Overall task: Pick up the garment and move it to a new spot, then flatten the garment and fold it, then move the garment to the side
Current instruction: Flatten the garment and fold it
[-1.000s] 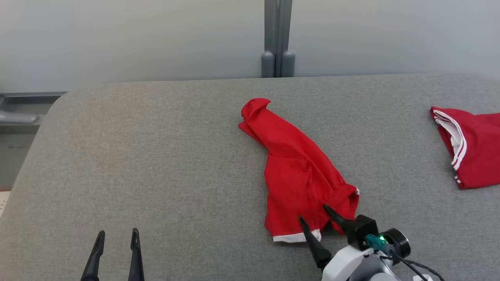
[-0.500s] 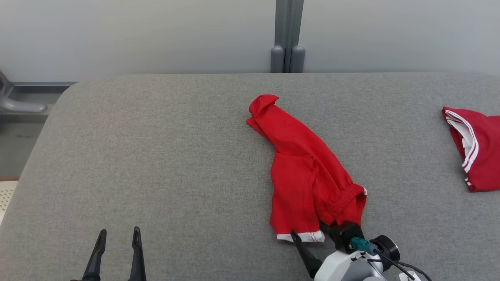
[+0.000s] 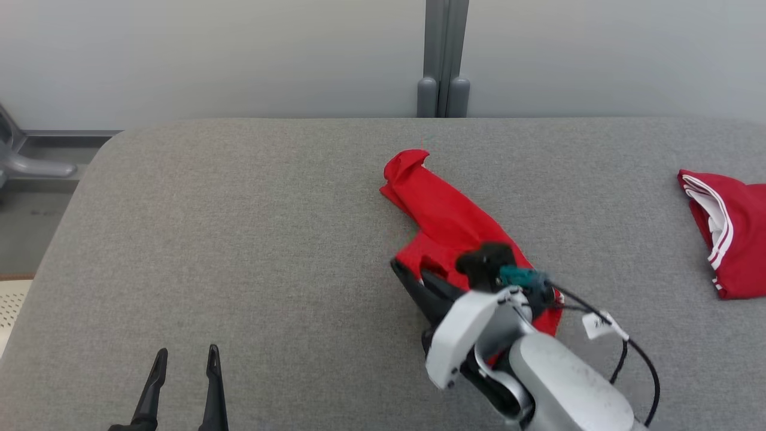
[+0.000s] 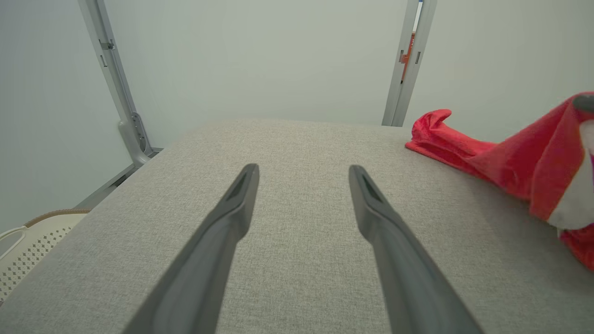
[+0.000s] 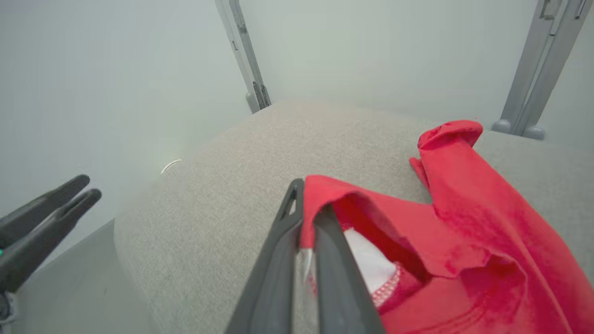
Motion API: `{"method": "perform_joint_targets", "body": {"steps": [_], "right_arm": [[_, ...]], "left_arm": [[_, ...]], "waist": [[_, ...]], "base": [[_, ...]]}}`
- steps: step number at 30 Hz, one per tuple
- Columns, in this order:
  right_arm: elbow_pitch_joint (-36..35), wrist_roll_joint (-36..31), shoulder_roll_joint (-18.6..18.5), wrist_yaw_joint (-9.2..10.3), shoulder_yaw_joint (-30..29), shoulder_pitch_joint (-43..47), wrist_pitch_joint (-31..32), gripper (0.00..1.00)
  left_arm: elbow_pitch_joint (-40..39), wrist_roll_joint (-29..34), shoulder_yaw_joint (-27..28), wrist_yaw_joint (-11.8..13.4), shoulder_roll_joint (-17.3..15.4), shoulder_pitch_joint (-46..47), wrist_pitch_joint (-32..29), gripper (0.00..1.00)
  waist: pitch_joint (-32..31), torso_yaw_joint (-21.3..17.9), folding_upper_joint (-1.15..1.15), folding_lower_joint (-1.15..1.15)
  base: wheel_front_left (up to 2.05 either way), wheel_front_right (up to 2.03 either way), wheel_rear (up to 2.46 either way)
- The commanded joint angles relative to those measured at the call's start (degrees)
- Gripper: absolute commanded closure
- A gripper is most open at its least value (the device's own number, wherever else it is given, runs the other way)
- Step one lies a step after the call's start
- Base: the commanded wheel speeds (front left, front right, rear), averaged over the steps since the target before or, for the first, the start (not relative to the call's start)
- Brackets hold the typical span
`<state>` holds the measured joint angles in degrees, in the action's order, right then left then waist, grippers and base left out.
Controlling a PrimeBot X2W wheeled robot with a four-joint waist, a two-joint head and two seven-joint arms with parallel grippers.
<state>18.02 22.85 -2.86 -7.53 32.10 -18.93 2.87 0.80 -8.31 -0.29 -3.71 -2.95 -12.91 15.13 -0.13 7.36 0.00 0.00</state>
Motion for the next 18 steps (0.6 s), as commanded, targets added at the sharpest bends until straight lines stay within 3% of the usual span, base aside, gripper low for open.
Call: {"method": "perform_joint_targets", "body": {"steps": [1, 8, 18], "right_arm": [[-2.5, 3.1, -0.1, 0.09, 0.6, -3.2, 2.1, 1.0], [-5.6, 13.6, 0.0, 0.09, -1.5, -17.5, 10.4, 1.0], [0.5, 20.2, -0.1, 0.08, -3.4, -32.0, 9.8, 1.0]], "left_arm": [[0.2, -0.6, -0.2, 0.2, 0.0, 0.9, 0.0, 0.0], [0.6, -1.9, -3.2, 0.9, 0.0, 1.7, 0.0, 0.0], [0.6, -3.7, -6.7, 2.9, 0.0, 1.1, 0.0, 0.0]], "waist": [[-0.6, 0.2, 0.0, 0.0], [-1.7, 2.4, 0.0, 0.0], [-3.3, 5.4, 0.0, 0.0]], "base": [[0.0, 0.0, 0.0], [0.0, 0.0, 0.0], [0.0, 0.0, 0.0]]}}
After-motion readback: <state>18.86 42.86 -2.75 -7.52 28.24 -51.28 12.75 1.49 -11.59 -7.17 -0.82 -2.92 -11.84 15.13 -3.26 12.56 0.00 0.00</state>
